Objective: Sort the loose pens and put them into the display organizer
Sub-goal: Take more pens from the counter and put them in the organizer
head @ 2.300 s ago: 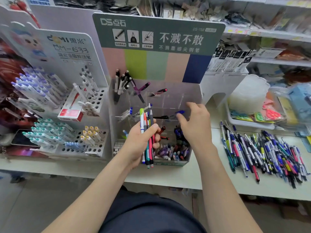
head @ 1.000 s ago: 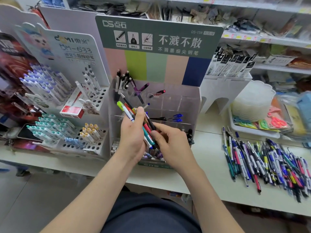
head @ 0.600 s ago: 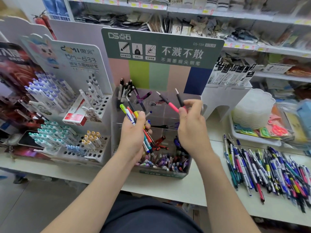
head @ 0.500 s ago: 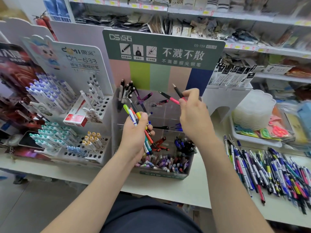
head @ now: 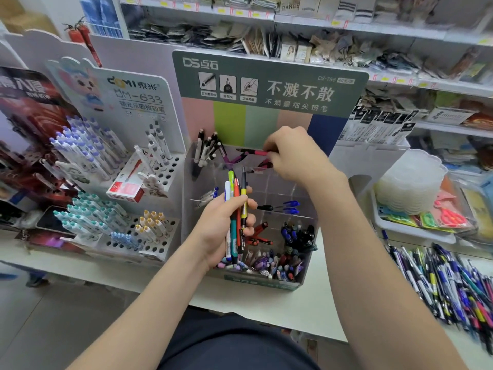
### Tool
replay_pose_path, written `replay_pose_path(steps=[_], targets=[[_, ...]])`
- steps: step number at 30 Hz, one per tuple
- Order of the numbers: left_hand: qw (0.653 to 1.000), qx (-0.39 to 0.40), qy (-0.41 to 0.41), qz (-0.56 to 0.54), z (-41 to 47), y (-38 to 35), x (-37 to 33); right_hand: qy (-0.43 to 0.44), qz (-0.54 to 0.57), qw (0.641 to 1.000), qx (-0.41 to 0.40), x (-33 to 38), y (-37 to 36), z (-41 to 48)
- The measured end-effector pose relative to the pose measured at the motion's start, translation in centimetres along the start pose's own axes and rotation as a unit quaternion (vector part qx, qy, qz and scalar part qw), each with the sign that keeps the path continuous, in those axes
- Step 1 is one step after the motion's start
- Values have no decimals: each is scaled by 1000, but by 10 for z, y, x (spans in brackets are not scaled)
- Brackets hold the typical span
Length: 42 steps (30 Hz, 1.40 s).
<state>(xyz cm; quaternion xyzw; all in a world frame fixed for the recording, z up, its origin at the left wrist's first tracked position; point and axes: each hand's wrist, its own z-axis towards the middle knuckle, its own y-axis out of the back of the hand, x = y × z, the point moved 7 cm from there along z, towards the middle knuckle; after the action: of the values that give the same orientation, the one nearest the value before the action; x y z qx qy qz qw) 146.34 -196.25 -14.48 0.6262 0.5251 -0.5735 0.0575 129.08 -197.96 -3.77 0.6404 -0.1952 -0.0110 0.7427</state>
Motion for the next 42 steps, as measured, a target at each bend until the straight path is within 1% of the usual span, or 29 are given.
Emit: replay_pose_path(steps=[3, 8, 10, 13, 14, 15, 16, 17, 19, 20, 21, 23, 24, 25, 28, 30, 33, 34, 36, 38, 39, 41, 42], targets=[[1000, 3, 0, -11, -2, 2, 2, -23, 44, 998, -35, -12, 14, -11], [1000, 1, 2, -15, -3, 3, 5, -104, 112, 982, -115, -32, 28, -29], [1000, 0, 5, -13, -5, 1, 6, -94, 113, 983, -108, -30, 23, -28], [1000, -2, 6, -11, -7, -3, 8, -33, 121, 990, -71, -14, 12, -22], [1000, -1, 8, -9, -8, -4, 8, -19, 133, 989, -70, -10, 10, -21], [1000, 2, 11, -7, -10, -5, 9, -16, 141, 986, -86, -9, 9, -22], [1000, 8, 14, -5, -11, -7, 9, -24, 145, 982, -119, -9, 10, -25], [1000, 15, 18, -2, -12, -8, 9, -37, 152, 974, -167, -9, 12, -31], [999, 33, 29, 1, -14, -9, 11, -65, 196, 942, -266, -8, 16, -56], [998, 44, 35, 3, -15, -10, 13, -81, 230, 930, -275, -6, 13, -69], [998, 56, 40, 9, -16, -11, 15, -105, 266, 926, -247, -3, 5, -79], [995, 81, 47, 35, -19, -13, 19, -157, 339, 920, -117, 0, -30, -96], [994, 87, 50, 47, -21, -14, 21, -174, 373, 909, -63, 1, -48, -104], [993, 87, 54, 56, -22, -14, 22, -187, 398, 897, -38, -1, -61, -111], [989, 90, 64, 93, -28, -15, 24, -234, 451, 861, -14, -16, -79, -126], [984, 107, 83, 119, -33, -18, 28, -233, 490, 840, 8, -20, -81, -128], [974, 157, 116, 118, -37, -25, 35, -233, 585, 775, 48, -16, -83, -134], [970, 173, 128, 116, -38, -26, 39, -234, 604, 759, 64, -14, -86, -136], [963, 188, 156, 115, -40, -26, 46, -251, 615, 743, 78, -14, -93, -142], [958, 189, 181, 117, -42, -24, 50, -282, 630, 721, 57, -18, -97, -147], [956, 189, 188, 127, -43, -23, 53, -298, 638, 710, 31, -21, -98, -148], [950, 185, 193, 164, -43, -19, 55, -315, 640, 699, -57, -31, -98, -147], [946, 180, 189, 190, -42, -16, 55, -309, 643, 692, -111, -35, -95, -146]])
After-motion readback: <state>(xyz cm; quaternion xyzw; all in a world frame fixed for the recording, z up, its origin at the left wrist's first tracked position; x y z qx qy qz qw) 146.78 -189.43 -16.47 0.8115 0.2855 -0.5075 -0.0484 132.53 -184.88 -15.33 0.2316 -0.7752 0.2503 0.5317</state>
